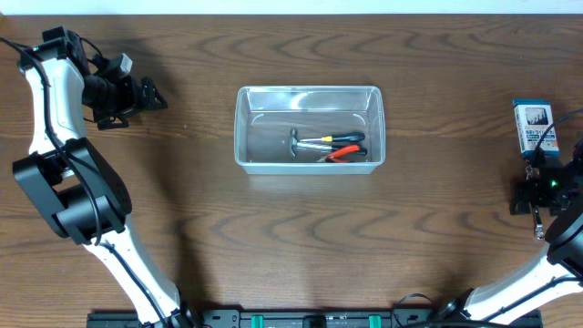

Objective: Pack container
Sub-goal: 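Close the right gripper on the silver wrench's shaft, then lift the wrench and carry it left over the clear box, then lower the wrench into the box and open the right gripper, then raise the right gripper and swing it right toward the screwdriver set box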

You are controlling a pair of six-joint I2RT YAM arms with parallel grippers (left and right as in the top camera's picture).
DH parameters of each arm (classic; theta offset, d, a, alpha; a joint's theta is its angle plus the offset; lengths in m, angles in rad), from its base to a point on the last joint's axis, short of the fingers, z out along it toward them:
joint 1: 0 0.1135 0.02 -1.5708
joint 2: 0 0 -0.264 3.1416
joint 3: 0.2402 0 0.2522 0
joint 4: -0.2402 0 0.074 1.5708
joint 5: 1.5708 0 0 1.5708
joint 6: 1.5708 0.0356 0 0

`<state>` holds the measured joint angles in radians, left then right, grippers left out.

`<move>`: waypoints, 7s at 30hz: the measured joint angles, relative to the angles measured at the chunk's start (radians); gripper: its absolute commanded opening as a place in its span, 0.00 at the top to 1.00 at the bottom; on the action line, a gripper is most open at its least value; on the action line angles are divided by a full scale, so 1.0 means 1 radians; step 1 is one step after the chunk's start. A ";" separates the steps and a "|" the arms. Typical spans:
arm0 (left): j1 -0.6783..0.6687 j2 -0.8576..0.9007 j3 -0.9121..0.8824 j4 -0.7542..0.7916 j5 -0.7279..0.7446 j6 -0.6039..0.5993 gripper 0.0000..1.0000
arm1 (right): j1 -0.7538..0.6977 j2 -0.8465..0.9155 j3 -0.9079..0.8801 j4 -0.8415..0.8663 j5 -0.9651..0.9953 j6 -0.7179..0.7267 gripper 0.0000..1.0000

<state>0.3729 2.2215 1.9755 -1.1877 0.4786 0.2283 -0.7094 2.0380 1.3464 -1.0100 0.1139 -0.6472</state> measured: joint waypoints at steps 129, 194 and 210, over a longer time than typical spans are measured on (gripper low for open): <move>0.000 0.000 0.000 0.000 0.000 0.000 0.02 | 1.122 0.017 0.531 -0.185 -0.324 -0.288 0.88; 0.000 0.000 0.000 0.000 0.000 0.000 0.02 | 0.222 0.102 1.072 -0.448 -0.082 0.258 0.01; 0.000 0.000 0.000 0.000 0.000 0.000 0.02 | 0.137 0.282 1.072 -0.365 -0.151 0.141 0.01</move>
<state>0.3729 2.2215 1.9755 -1.1877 0.4786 0.2287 -0.5720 2.3203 2.4180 -1.3750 -0.0368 -0.5064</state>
